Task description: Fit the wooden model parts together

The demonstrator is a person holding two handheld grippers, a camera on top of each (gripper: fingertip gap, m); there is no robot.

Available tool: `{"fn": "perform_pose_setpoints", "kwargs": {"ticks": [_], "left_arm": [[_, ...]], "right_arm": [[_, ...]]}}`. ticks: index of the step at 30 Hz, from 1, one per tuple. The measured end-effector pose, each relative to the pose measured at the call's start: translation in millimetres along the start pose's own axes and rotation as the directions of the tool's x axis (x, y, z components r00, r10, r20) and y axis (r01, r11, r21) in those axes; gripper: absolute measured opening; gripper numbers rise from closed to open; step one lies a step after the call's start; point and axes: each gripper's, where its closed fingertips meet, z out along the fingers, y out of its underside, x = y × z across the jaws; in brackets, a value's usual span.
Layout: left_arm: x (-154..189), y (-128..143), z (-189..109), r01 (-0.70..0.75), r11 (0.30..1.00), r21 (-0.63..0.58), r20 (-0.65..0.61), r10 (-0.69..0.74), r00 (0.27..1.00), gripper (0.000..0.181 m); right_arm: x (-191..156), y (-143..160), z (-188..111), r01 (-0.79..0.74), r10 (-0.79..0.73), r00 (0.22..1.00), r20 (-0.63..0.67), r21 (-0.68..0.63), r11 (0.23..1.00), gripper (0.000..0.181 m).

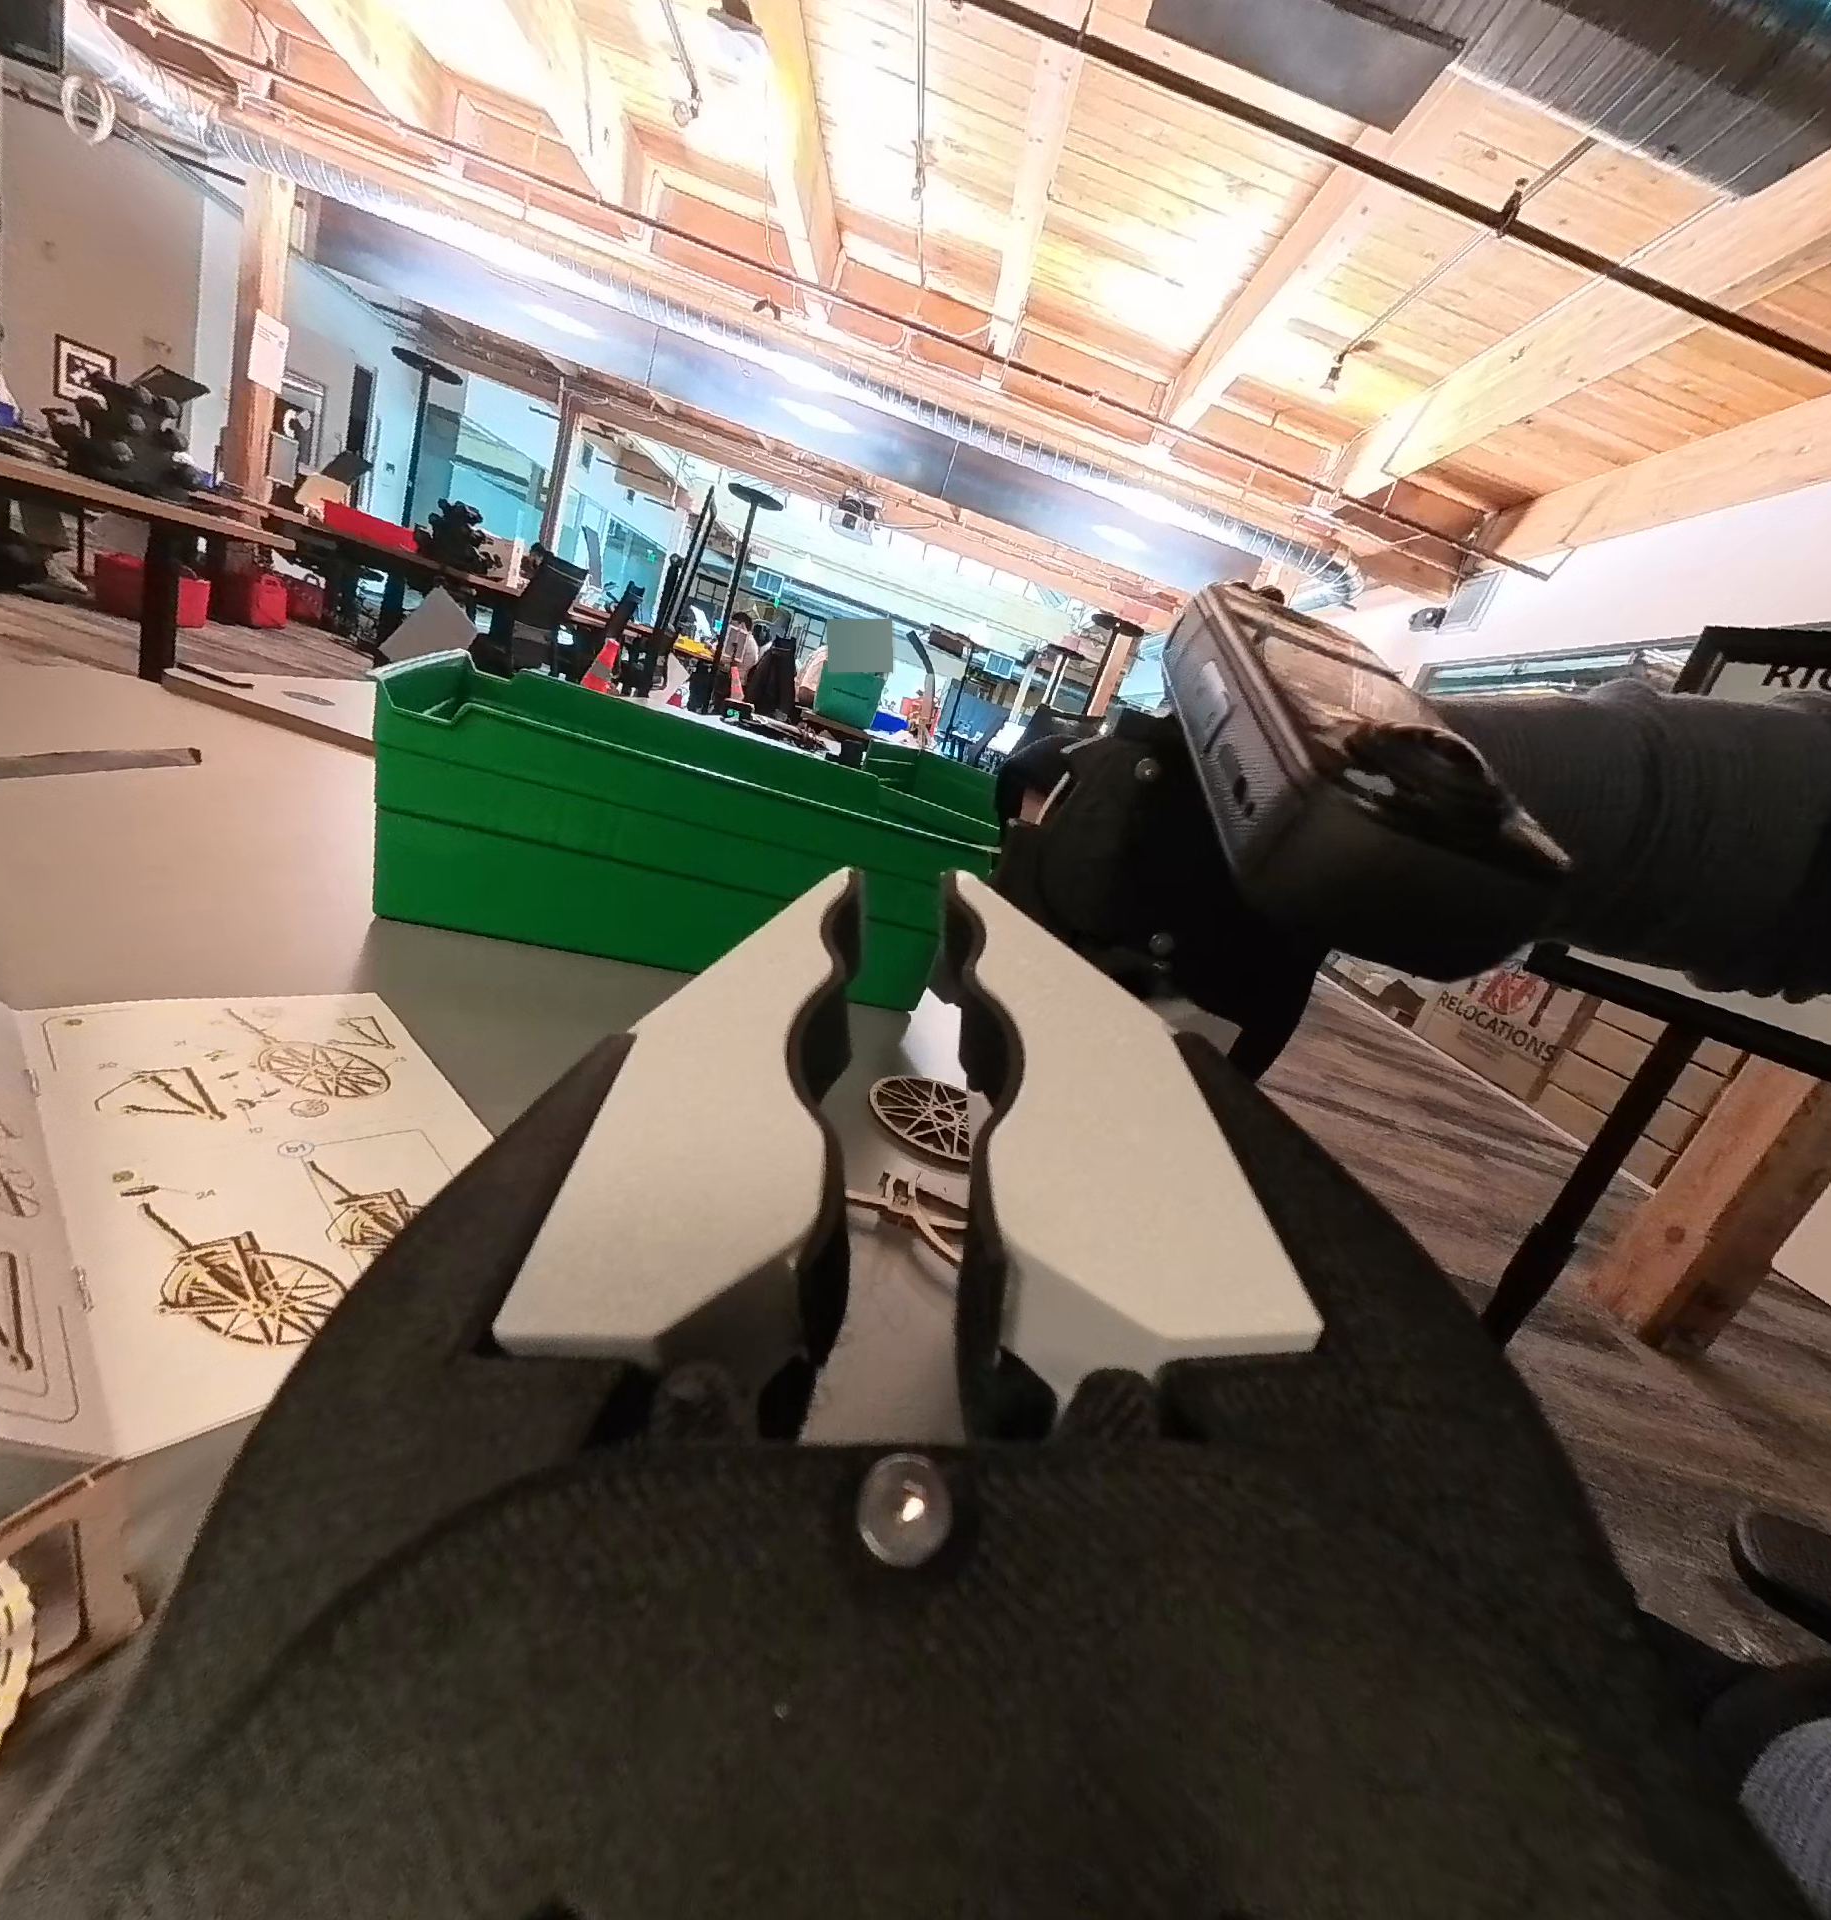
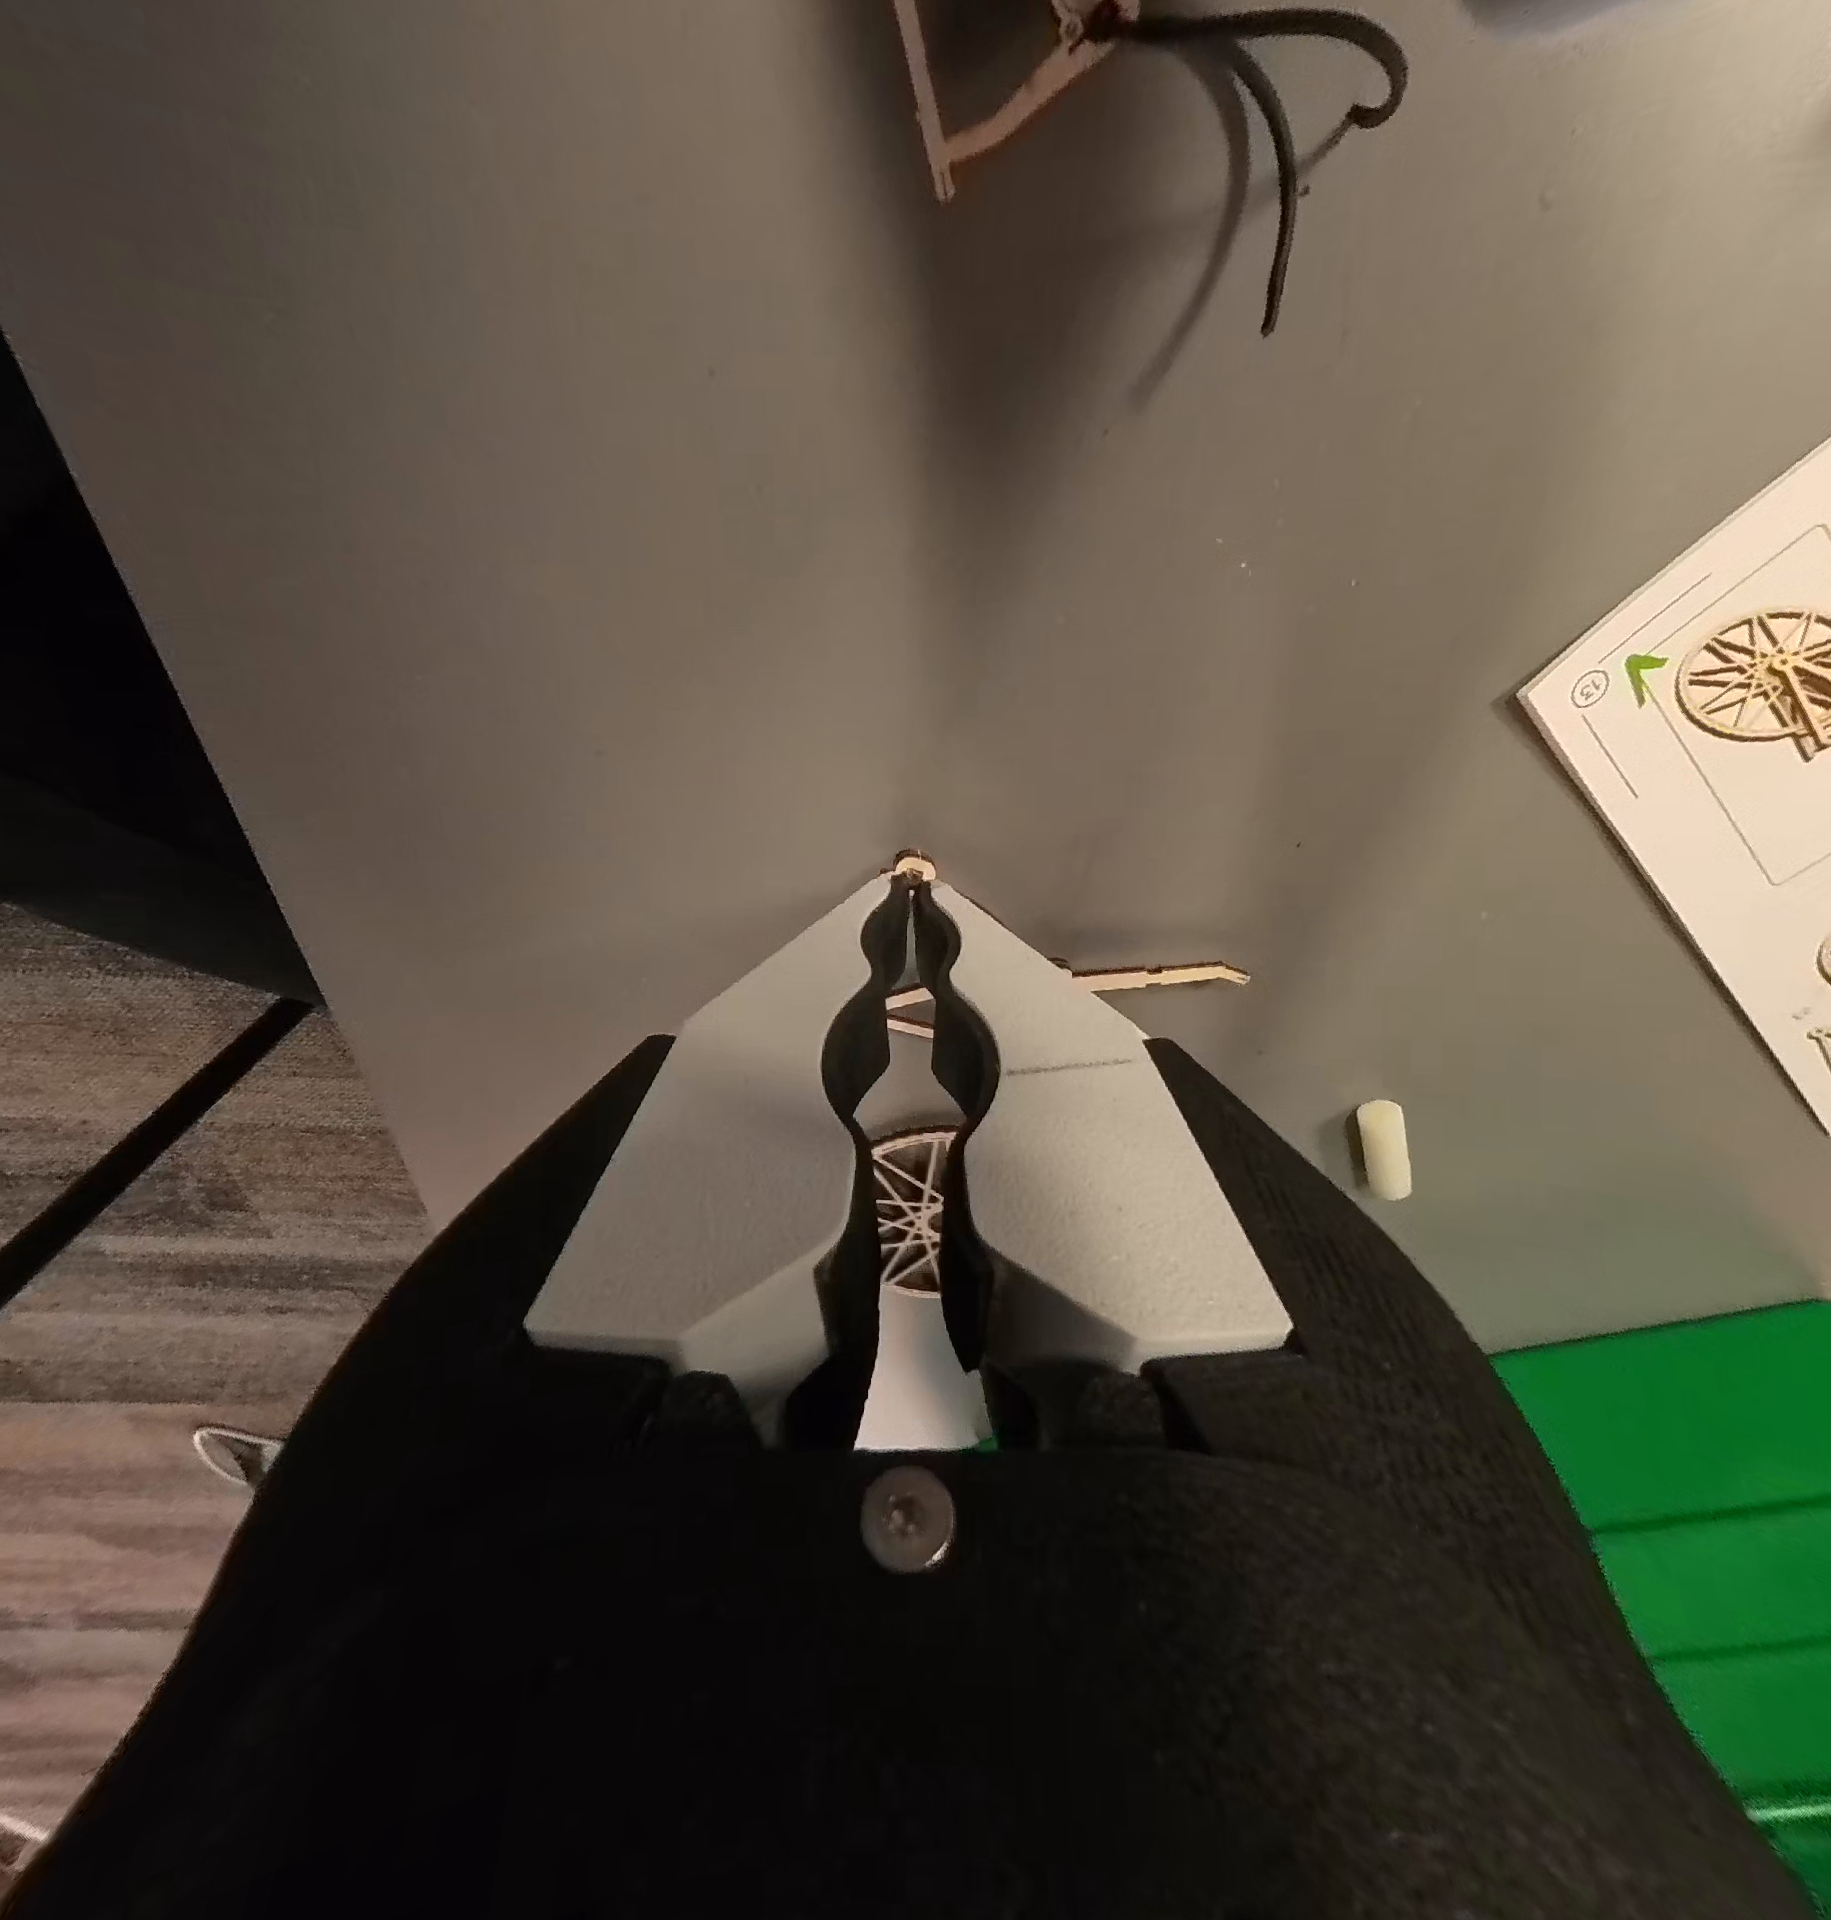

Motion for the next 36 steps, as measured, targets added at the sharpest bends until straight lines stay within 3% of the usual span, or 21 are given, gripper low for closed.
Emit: {"fn": "perform_pose_setpoints", "kwargs": {"ticks": [15,26,32,36], "left_arm": [[-0.7,0.2,0.0,0.015,1.000,0.000,-0.003,-0.015,1.000,0.012],[0.1,0.4,0.1,0.009,1.000,-0.002,-0.003,-0.009,1.000,0.012],[0.0,0.6,0.2,0.012,1.000,-0.004,-0.005,-0.012,1.000,0.012],[0.3,0.9,0.4,0.012,1.000,-0.005,-0.006,-0.012,1.000,0.012]], "right_arm": [[-0.8,0.1,1.4,-0.128,0.126,0.990,0.062,0.034,0.991,0.000],[-0.8,-1.6,0.3,-0.230,0.228,0.973,0.027,0.116,0.966,0.000],[-2.4,1.6,-1.4,-0.261,0.262,0.965,0.008,0.120,0.958,0.014],[-1.8,5.2,-8.6,-0.306,0.314,0.949,-0.018,0.180,0.935,0.013]]}}
